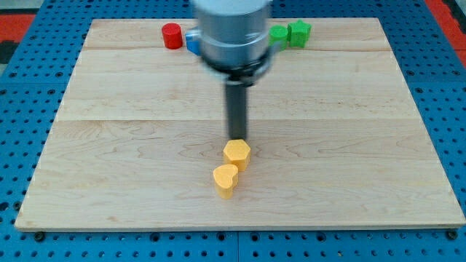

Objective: Push the blue cube towards bottom left

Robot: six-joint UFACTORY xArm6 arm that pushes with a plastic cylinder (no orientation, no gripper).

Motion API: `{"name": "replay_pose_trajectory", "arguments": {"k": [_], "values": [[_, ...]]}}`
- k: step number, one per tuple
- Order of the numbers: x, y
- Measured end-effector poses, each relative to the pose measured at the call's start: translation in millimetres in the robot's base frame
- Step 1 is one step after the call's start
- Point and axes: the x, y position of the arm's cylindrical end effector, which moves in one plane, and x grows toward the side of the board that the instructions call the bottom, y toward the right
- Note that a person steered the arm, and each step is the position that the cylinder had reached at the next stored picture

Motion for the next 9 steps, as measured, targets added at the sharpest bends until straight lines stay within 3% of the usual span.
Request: {"name": "replay_pose_trajectory", "arguments": {"k": [1,2,5,7,8,9], "values": [[-69.7,89.7],[-130.4,113.8],[-138.2,134.6],[-138.3,181.3],[-155.3,188.6],[-212.3,185.7]]}}
